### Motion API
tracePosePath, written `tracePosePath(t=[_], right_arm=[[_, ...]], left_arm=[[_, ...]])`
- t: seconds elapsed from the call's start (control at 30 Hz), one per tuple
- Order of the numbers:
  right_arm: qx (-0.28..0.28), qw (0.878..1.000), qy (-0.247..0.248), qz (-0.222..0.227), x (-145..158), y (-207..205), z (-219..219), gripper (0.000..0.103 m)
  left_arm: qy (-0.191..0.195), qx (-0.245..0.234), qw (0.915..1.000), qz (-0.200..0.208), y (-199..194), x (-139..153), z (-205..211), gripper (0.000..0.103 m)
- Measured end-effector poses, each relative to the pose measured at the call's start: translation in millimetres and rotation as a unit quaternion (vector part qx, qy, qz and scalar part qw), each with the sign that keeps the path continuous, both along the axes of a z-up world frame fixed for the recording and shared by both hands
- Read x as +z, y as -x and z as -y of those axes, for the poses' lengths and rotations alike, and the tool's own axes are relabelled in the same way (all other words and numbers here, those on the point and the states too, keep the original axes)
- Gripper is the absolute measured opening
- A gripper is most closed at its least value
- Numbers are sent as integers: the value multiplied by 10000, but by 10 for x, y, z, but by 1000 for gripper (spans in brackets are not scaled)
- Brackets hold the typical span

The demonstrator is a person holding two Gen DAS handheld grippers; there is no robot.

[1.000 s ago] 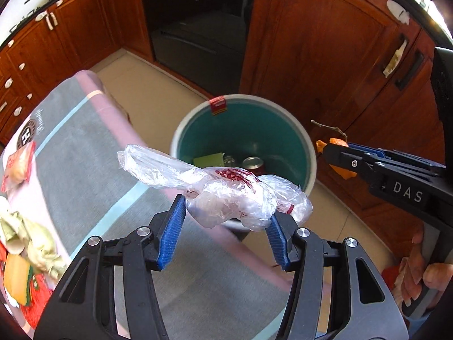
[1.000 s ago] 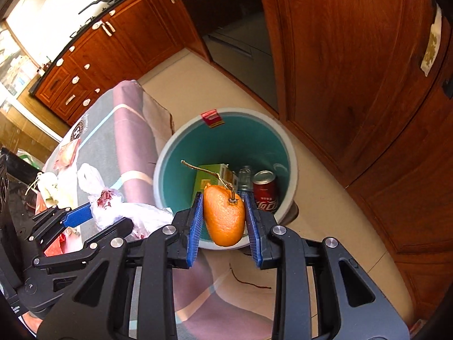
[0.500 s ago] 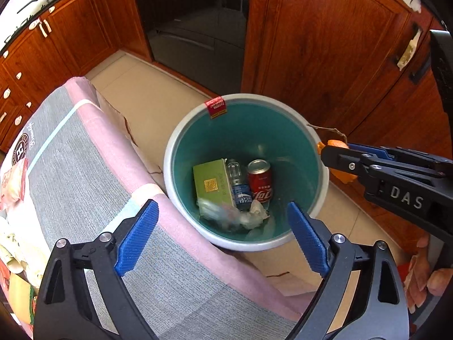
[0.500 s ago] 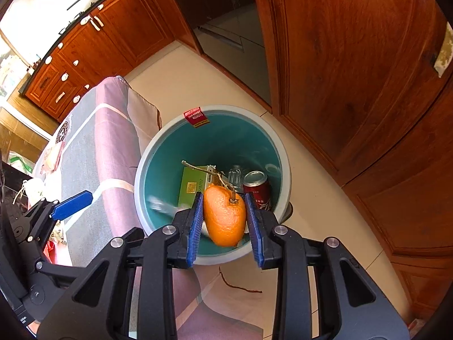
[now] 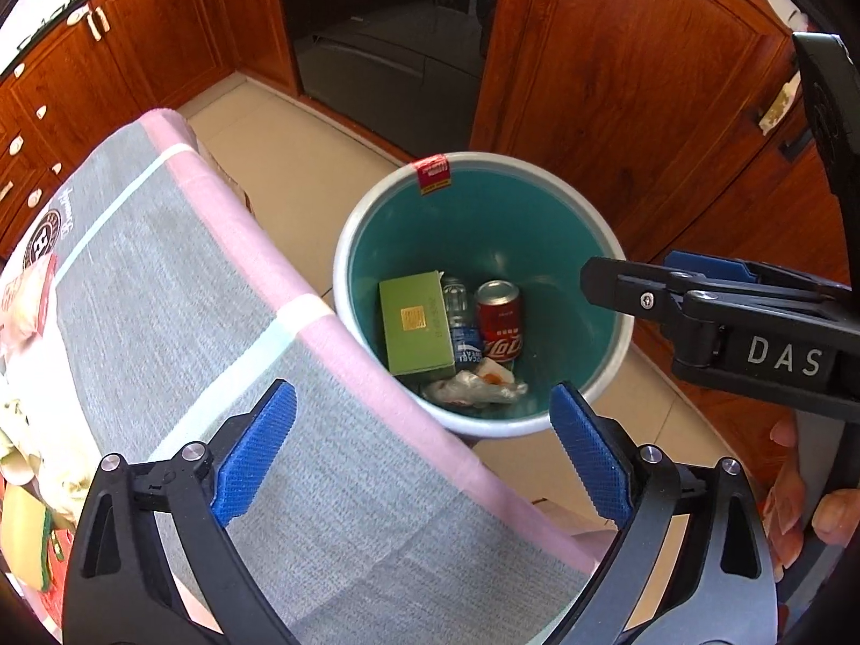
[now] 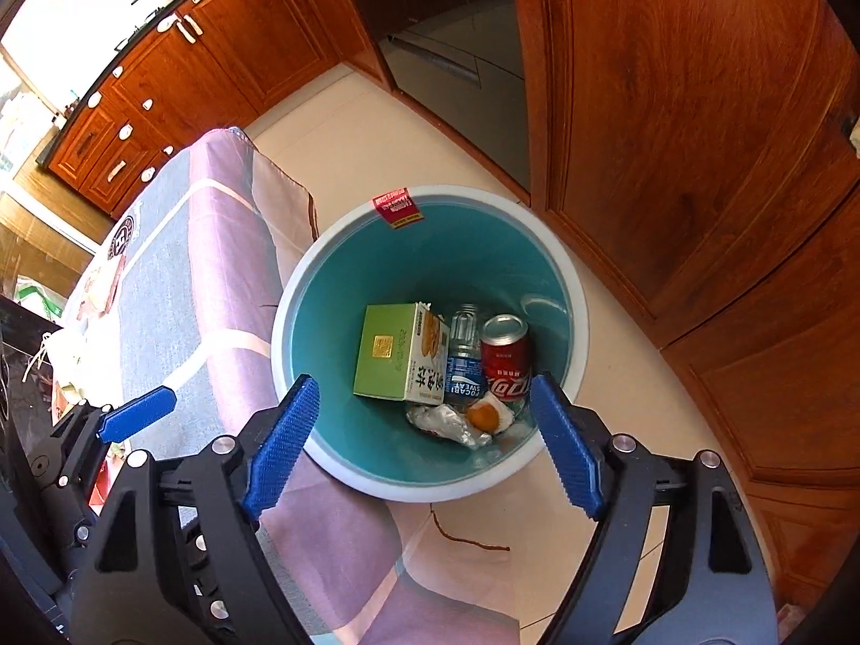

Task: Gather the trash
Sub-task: 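Move both open tools back over the table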

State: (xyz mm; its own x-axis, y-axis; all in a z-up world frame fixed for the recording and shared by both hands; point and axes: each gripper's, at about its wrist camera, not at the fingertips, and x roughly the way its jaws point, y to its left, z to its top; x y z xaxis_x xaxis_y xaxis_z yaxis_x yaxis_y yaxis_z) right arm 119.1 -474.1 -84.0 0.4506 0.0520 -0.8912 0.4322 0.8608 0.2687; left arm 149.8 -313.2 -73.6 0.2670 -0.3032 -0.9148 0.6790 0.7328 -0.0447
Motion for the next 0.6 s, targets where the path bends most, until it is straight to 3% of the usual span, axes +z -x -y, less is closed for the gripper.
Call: tracePosePath(t=[0.1, 0.6], right_arm=[[-40, 9999, -89, -141, -14, 17, -52, 83], [296, 9995, 28, -100, 241, 120, -754, 83]], left_arm=[[57, 39, 10000, 4, 40, 34, -92, 96], [271, 541, 9981, 140, 236, 306, -979, 96]])
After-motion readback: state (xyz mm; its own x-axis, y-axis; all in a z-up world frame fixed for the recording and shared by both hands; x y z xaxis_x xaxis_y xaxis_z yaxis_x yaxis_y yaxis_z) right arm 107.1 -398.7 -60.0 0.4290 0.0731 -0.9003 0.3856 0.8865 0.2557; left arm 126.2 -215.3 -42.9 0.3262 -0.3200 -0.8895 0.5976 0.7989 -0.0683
